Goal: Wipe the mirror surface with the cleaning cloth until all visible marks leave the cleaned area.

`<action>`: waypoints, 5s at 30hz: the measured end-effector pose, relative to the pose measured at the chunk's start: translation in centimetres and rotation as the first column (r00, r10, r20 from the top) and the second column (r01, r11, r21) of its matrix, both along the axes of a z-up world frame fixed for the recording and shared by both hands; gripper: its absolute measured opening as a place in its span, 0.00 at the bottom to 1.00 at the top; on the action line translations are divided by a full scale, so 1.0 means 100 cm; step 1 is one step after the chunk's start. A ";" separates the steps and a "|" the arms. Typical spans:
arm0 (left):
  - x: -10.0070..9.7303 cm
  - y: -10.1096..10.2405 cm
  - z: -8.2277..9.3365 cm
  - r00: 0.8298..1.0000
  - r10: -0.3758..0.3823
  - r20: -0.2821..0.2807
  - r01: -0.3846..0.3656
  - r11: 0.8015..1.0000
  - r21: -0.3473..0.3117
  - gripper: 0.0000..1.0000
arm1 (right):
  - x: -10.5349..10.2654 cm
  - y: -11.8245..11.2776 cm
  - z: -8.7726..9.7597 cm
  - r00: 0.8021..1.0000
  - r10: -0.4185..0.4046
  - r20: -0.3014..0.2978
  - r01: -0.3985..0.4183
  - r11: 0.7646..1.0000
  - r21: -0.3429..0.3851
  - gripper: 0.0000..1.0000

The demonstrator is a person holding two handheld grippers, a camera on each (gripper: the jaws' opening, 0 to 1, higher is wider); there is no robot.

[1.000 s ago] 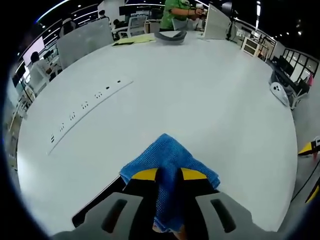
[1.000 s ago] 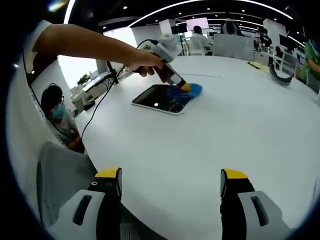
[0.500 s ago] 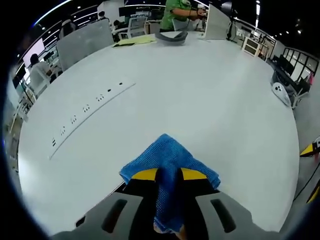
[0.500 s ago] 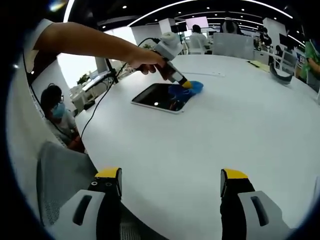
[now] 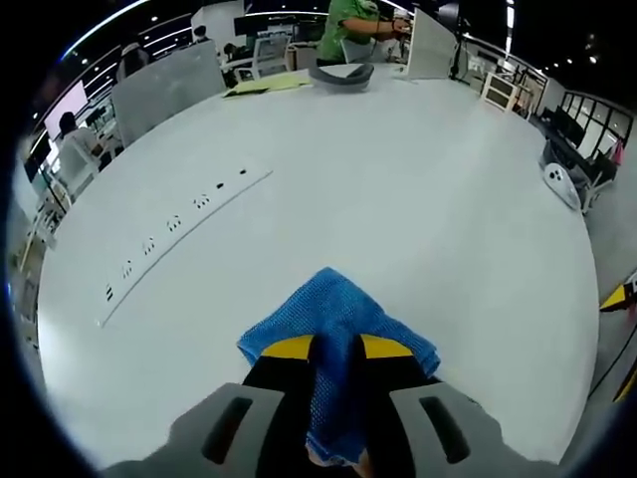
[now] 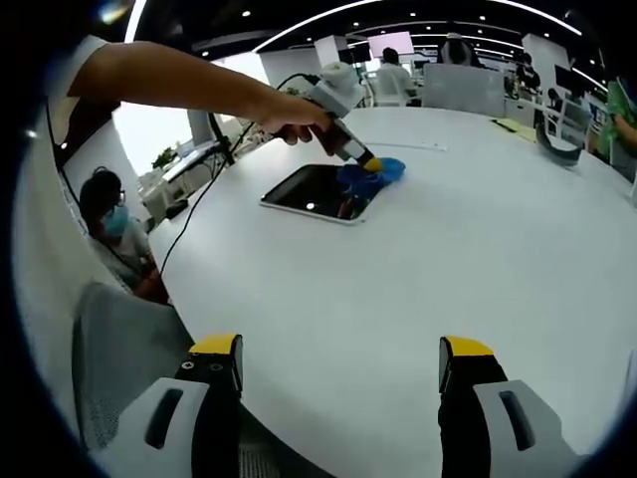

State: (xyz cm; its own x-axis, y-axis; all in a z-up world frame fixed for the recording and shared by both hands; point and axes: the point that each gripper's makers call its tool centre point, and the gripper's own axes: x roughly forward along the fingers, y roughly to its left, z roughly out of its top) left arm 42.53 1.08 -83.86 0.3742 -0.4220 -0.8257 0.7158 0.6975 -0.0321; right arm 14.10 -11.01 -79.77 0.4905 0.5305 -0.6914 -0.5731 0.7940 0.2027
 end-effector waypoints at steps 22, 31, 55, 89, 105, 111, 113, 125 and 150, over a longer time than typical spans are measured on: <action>0.002 0.001 0.001 1.000 -0.014 0.009 0.014 1.000 -0.009 0.14 | 0.001 0.000 0.002 1.000 0.000 0.002 0.000 1.000 -0.002 0.80; 0.002 0.002 0.001 0.999 -0.040 0.023 0.040 0.999 0.006 0.08 | 0.001 -0.001 0.003 1.000 -0.005 0.005 0.005 1.000 -0.001 0.80; -0.005 0.020 0.023 0.999 -0.017 0.040 0.018 1.000 -0.023 0.06 | 0.007 0.006 0.009 1.000 0.011 0.028 -0.011 1.000 0.004 0.80; -0.051 0.057 0.070 0.995 0.001 0.096 0.008 0.996 -0.093 0.06 | 0.014 0.034 0.020 0.991 0.109 0.073 -0.110 0.994 0.011 0.80; -0.068 0.075 0.082 0.992 0.026 0.123 -0.012 0.994 -0.111 0.06 | 0.010 0.045 0.023 0.985 0.149 0.083 -0.150 0.989 0.006 0.80; -0.074 0.082 0.084 0.991 0.037 0.129 -0.021 0.992 -0.120 0.06 | 0.010 0.048 0.026 0.983 0.157 0.093 -0.158 0.987 0.003 0.81; -0.077 0.084 0.084 0.991 0.041 0.129 -0.025 0.992 -0.124 0.06 | 0.009 0.049 0.026 0.982 0.163 0.091 -0.164 0.986 0.000 0.81; -0.095 0.098 0.087 0.989 0.065 0.130 -0.047 0.989 -0.138 0.06 | 0.009 0.056 0.027 0.978 0.186 0.096 -0.187 0.982 -0.003 0.80; -0.126 0.141 0.076 0.984 0.132 0.116 -0.115 0.982 -0.147 0.06 | 0.011 0.064 0.029 0.971 0.216 0.105 -0.216 0.976 -0.011 0.80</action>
State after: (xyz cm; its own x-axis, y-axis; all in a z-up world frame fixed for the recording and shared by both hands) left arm 29.90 15.16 -76.29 0.5268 -0.4736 -0.7058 0.6288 0.7759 -0.0513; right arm 15.17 -4.64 -76.85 0.4339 0.6321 -0.6420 -0.7490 0.6491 0.1329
